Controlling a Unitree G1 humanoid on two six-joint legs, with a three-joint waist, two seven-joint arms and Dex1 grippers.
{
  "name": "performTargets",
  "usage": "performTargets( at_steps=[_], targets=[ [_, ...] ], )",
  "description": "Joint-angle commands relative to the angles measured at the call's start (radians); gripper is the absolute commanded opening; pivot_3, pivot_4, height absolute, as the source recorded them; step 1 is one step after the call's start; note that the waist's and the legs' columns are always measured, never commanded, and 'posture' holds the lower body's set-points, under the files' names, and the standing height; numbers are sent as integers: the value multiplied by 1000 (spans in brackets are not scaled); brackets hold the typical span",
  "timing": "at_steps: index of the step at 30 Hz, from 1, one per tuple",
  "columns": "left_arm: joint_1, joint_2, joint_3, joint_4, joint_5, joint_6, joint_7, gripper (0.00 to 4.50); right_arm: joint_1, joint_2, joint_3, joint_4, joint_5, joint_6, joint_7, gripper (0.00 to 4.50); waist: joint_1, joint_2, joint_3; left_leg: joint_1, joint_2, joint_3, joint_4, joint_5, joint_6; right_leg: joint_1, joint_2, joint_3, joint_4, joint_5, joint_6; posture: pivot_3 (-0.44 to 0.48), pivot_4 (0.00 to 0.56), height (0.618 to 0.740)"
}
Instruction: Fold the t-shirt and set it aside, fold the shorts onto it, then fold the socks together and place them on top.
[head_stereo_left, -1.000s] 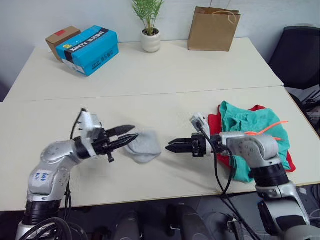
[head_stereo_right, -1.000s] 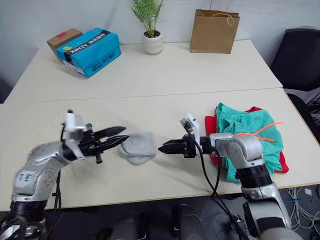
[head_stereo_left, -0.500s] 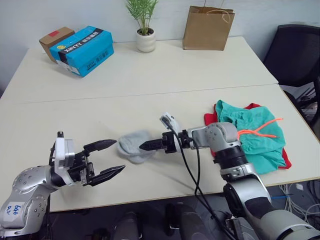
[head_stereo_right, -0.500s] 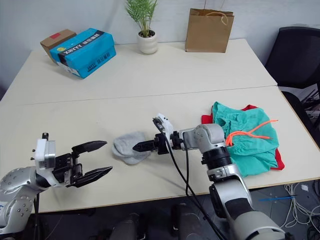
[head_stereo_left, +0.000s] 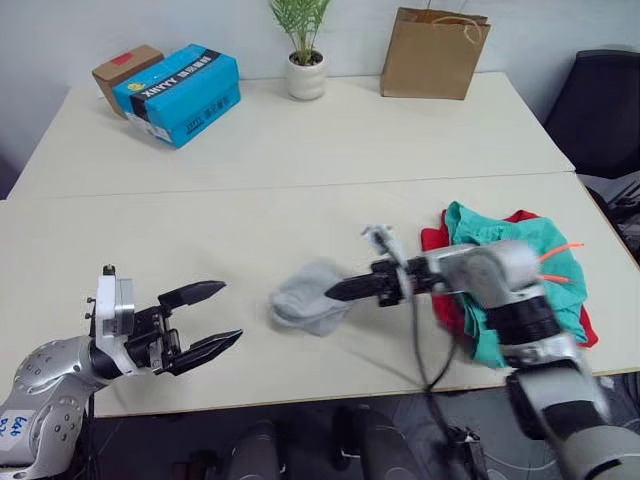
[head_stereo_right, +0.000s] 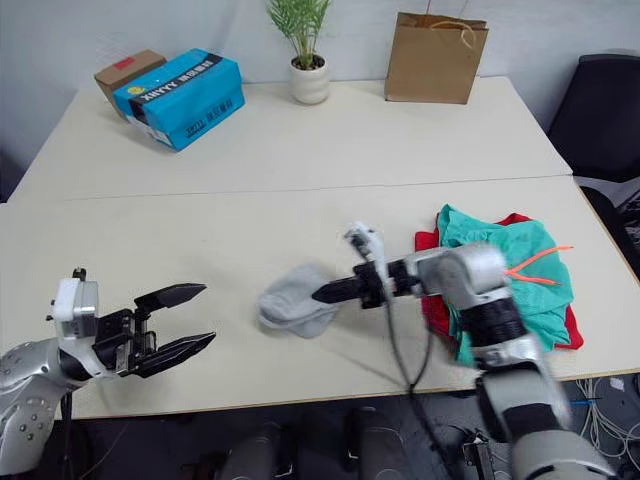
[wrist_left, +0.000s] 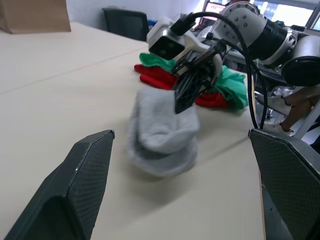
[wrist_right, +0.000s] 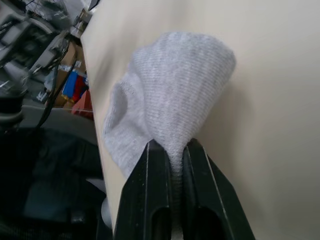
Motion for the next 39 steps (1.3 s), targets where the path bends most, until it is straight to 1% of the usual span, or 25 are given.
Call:
performTargets(
  at_steps=[1,3,4,5,6,8,10,11,12,14,16,17,19,20,21,23,25,26,29,31,34,37,38,39],
  targets=[
    [-51,-11,-51,-40,-24,9,7,4500,30,-270,-105,-125,97,29,193,18,6,2,1,-1,-1,-1,0,0,1,0,0,-1,-2,0,1,0,150,740],
    [-58,10,-76,-53,-18,23,-10,4500,63,-436,-131,-134,103,28,262,18,7,2,1,-1,0,-1,-1,0,1,1,0,-1,-4,0,1,0,150,740],
    [-68,8,-85,-63,-32,34,-4,4500,90,-540,-170,-100,100,16,315,18,2,3,1,-1,0,-1,-1,-1,1,1,1,-1,-5,1,1,0,150,740],
    [-76,5,-89,-69,-43,40,1,4500,110,-606,-197,-75,98,5,350,18,1,3,2,-1,0,0,-2,-1,1,1,1,-1,-6,1,1,0,150,740],
    [-81,-1,-95,-74,-49,44,9,4500,122,-649,-218,-40,83,-15,358,18,-1,3,2,-1,0,0,-2,-1,1,1,1,-1,-6,1,1,0,150,740],
    [-84,-11,-101,-76,-51,47,19,4500,141,-694,-241,38,35,-90,359,18,-9,3,2,1,0,2,-2,-1,0,1,2,1,-6,1,1,0,150,740],
    [-85,-18,-105,-70,-49,46,25,4500,167,-747,-241,132,-21,-166,395,18,-10,3,2,2,1,3,-1,-1,-1,1,4,2,-6,1,1,0,150,740],
    [-87,-23,-107,-66,-50,47,27,4500,167,-754,-236,191,-50,-205,401,18,-7,3,2,2,1,3,-1,0,-1,1,4,2,-6,2,1,0,150,740],
    [-87,-31,-116,-57,-47,45,28,4500,162,-731,-207,295,-122,-323,399,18,-3,3,2,2,1,3,-1,0,-2,1,5,2,-6,2,1,0,150,740],
    [-98,-32,-153,-53,-28,45,13,4500,142,-672,-93,496,-299,-577,410,18,-1,2,2,2,1,3,1,1,-2,1,5,3,-6,3,1,0,150,740],
    [-108,-31,-169,-56,-29,49,10,4500,92,-621,-19,652,-422,-729,418,18,-1,1,1,2,1,3,2,2,-1,2,5,4,-7,4,1,0,150,740],
    [-114,-30,-169,-54,-34,52,14,4500,49,-590,-4,725,-463,-775,405,18,-1,1,1,1,0,4,3,3,-3,2,5,4,-7,4,1,0,150,740],
    [-120,-24,-168,-51,-38,54,12,4500,-44,-532,14,870,-538,-845,356,18,-4,5,3,0,0,5,3,7,-5,1,5,6,-6,5,2,0,150,740],
    [-120,-20,-167,-50,-35,54,10,4500,-90,-507,17,936,-565,-852,325,18,-6,9,4,1,0,7,3,8,-6,1,5,7,-5,5,2,0,150,740],
    [-121,-18,-167,-49,-32,53,6,4500,-138,-486,26,995,-593,-813,300,18,-8,11,5,1,0,7,3,10,-7,1,5,7,-5,6,2,0,150,740],
    [-123,-15,-167,-45,-26,51,4,4500,-180,-456,6,1065,-614,-851,268,607,-7,11,5,2,0,7,2,11,-9,0,6,7,-3,6,2,0,150,740],
    [-124,-13,-168,-42,-19,48,6,4500,-178,-449,-6,1079,-628,-940,296,1254,-3,11,5,2,2,5,1,12,-12,0,9,7,-3,6,0,0,150,740],
    [-125,-12,-163,-40,-20,54,15,4500,-174,-459,-10,1075,-631,-930,324,1602,-1,11,5,2,3,4,2,12,-12,0,11,7,-4,6,0,0,150,740],
    [-115,3,-137,-28,2,44,29,4500,-136,-532,-15,1033,-650,-920,392,2716,2,11,5,2,3,4,2,12,-12,1,11,7,-4,6,-1,0,150,740],
    [-100,17,-123,-16,41,19,34,4500,-119,-573,-41,999,-645,-929,407,3356,3,11,5,2,3,4,2,12,-12,1,10,7,-4,6,-1,0,150,740],
    [-80,51,-112,4,120,-2,64,4500,-94,-630,-83,922,-628,-926,441,4444,-1,12,5,2,2,4,2,11,-11,0,10,7,-4,6,-1,0,150,740],
    [-55,73,-81,30,183,-54,72,4500,-80,-660,-142,786,-587,-894,459,4477,-9,13,5,2,4,5,2,10,-12,0,11,8,-4,6,-1,0,150,740],
    [-47,88,-82,49,246,-77,104,4500,-67,-654,-167,711,-557,-866,460,4477,-12,13,5,3,4,5,2,10,-12,0,12,8,-4,6,-2,0,150,740],
    [-40,108,-81,62,281,-87,110,4500,-38,-637,-193,628,-529,-872,450,4477,-14,13,5,3,6,5,2,9,-14,0,13,8,-5,7,-2,0,150,740]
  ],
)
